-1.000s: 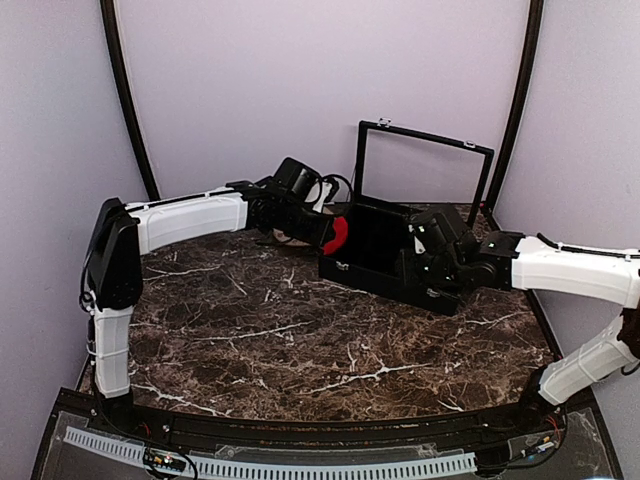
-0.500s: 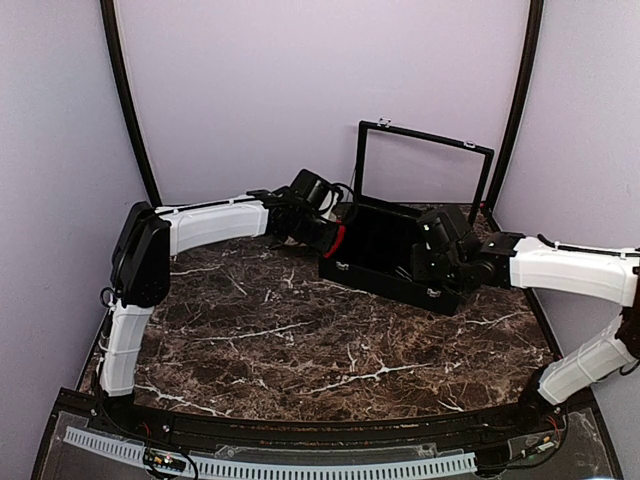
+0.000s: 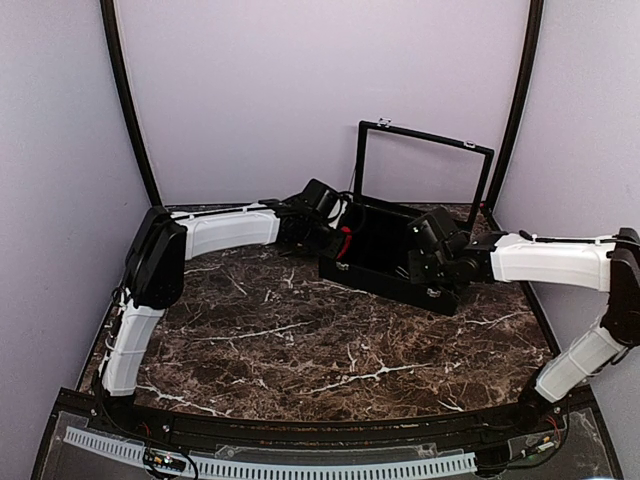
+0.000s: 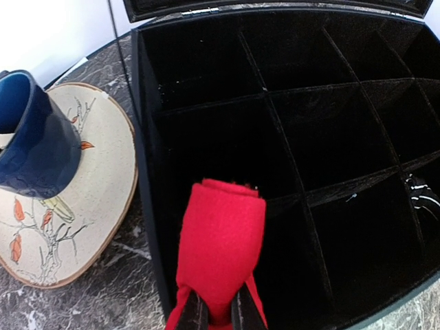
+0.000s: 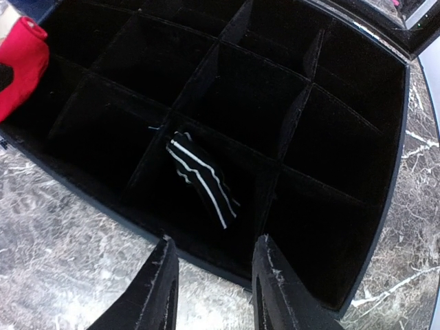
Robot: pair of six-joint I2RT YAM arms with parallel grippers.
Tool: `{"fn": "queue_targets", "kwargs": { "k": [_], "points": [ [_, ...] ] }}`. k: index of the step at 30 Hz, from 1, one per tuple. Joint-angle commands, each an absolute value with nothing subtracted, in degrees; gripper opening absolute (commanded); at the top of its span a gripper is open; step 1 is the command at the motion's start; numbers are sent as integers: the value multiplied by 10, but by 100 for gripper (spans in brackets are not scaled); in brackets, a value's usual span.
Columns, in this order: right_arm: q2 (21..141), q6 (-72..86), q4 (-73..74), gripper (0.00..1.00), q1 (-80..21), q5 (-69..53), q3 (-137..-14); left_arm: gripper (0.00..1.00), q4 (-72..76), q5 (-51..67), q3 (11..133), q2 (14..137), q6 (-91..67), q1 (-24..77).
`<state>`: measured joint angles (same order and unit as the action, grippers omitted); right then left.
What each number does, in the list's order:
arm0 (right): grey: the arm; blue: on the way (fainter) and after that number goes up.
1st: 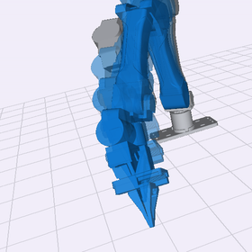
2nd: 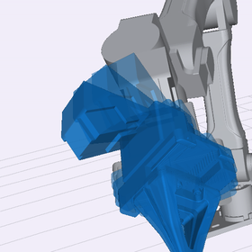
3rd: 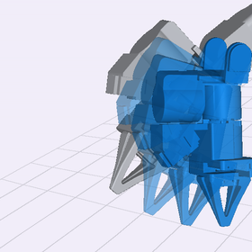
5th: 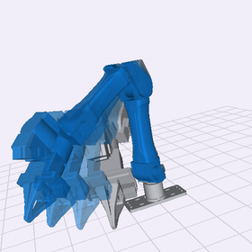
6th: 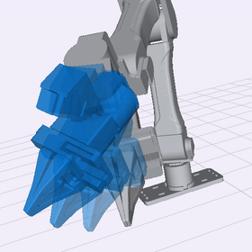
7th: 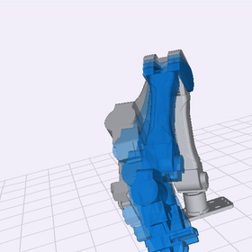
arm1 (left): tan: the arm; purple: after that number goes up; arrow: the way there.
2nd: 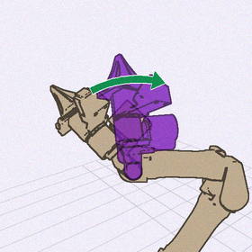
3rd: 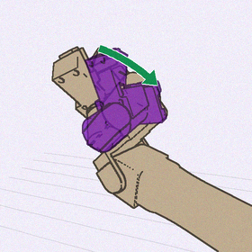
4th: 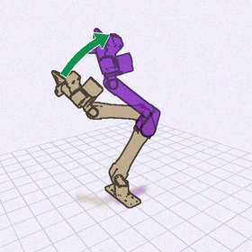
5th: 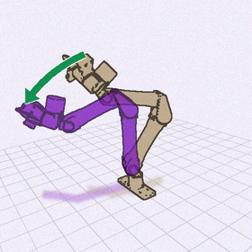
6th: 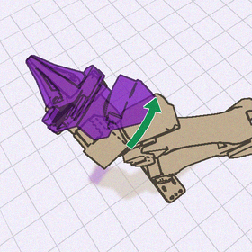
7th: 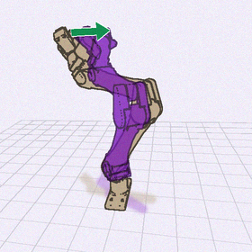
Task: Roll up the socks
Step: Move the storage box to the center of the board.
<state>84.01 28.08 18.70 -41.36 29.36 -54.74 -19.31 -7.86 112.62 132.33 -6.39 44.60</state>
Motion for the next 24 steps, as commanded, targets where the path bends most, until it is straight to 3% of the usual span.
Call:
{"fn": "queue_targets", "kwargs": {
  "k": [1, 24],
  "points": [
    [865, 263, 163, 35, -400, 287, -579, 0, -192, -74, 1146, 1334, -56, 450],
    [1021, 199, 205, 36, -330, 260, -701, 0, -267, -84, 1213, 1407, -45, 463]
  ]
}}
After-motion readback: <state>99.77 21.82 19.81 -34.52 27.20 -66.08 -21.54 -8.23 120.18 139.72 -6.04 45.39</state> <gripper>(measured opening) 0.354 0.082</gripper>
